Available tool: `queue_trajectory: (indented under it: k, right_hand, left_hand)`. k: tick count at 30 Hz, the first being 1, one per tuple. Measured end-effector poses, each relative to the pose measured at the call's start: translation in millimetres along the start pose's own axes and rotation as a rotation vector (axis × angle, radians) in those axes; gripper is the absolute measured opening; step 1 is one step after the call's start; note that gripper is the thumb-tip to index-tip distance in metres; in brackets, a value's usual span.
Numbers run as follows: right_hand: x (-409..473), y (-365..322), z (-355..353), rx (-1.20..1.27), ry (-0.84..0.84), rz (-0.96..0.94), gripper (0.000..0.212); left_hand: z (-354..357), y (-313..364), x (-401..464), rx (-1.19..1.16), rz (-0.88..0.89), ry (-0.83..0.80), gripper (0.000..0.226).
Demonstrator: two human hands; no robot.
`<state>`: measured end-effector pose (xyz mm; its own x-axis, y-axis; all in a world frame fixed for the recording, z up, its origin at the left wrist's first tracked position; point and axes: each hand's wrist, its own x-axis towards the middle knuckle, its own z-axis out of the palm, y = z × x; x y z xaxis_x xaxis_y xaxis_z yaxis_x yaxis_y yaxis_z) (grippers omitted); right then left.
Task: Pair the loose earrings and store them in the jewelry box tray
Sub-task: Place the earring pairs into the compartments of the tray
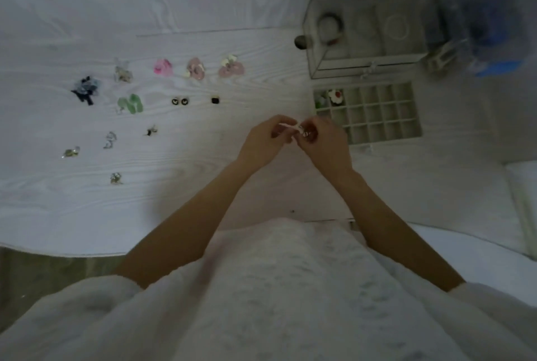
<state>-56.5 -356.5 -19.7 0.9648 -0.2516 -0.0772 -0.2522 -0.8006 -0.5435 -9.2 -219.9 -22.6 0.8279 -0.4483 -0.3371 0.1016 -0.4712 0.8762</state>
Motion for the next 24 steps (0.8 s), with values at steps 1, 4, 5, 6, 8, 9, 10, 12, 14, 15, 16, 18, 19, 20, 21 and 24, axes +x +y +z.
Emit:
queue_trajectory:
  k: [1, 4, 5, 6, 8, 9, 10, 12, 14, 15, 16, 18, 19, 20, 21, 24]
  right_hand:
    - [4, 12, -11, 0.003, 0.025, 0.016, 0.018]
    - [16, 43, -36, 0.011, 0.066, 0.041, 0.016]
    - [21, 51, -40, 0.005, 0.061, 0.046, 0.017]
    - [26, 60, -45, -0.009, 0.05, 0.049, 0.019]
    - [35, 72, -48, -0.035, 0.018, 0.049, 0.021]
    - [38, 76, -47, -0.046, 0.004, 0.045, 0.022]
    - [41, 79, -46, -0.066, -0.014, 0.038, 0.023]
    - [43, 85, -43, -0.148, -0.046, 0.016, 0.025]
    - [43, 88, -42, -0.207, -0.056, -0.002, 0.027]
    - [42, 89, -42, -0.206, -0.057, -0.004, 0.028]
    - [42, 89, -41, -0.189, -0.061, -0.002, 0.029]
    - [39, 90, -41, -0.145, -0.053, 0.008, 0.029]
    - [37, 91, -41, -0.13, -0.044, 0.007, 0.027]
    - [35, 91, -41, -0.124, -0.032, 0.001, 0.024]
    - [32, 87, -40, -0.126, -0.014, -0.014, 0.02]
    - [22, 63, -34, -0.12, 0.058, -0.115, 0.017]
  left_hand:
    - [11, 10, 8, 0.033, 0.031, -0.025, 0.02]
    - [42, 36, 33, 0.159, 0.082, -0.071, 0.027]
    - [49, 41, 41, 0.217, 0.085, -0.073, 0.028]
    - [59, 47, 49, 0.276, 0.083, -0.074, 0.03]
    - [69, 53, 60, 0.391, 0.093, -0.07, 0.032]
    - [71, 53, 63, 0.429, 0.107, -0.063, 0.033]
    - [72, 53, 65, 0.461, 0.122, -0.057, 0.033]
    - [72, 51, 66, 0.519, 0.149, -0.069, 0.035]
    - [71, 51, 64, 0.556, 0.176, -0.103, 0.035]
    - [69, 50, 62, 0.553, 0.186, -0.118, 0.036]
    - [67, 48, 60, 0.537, 0.191, -0.123, 0.036]
    - [61, 43, 54, 0.483, 0.204, -0.093, 0.034]
    - [58, 41, 50, 0.452, 0.22, -0.06, 0.032]
    - [55, 39, 46, 0.42, 0.247, -0.028, 0.029]
    - [51, 37, 40, 0.4, 0.278, 0.005, 0.027]
    - [35, 31, 17, 0.407, 0.345, 0.142, 0.021]
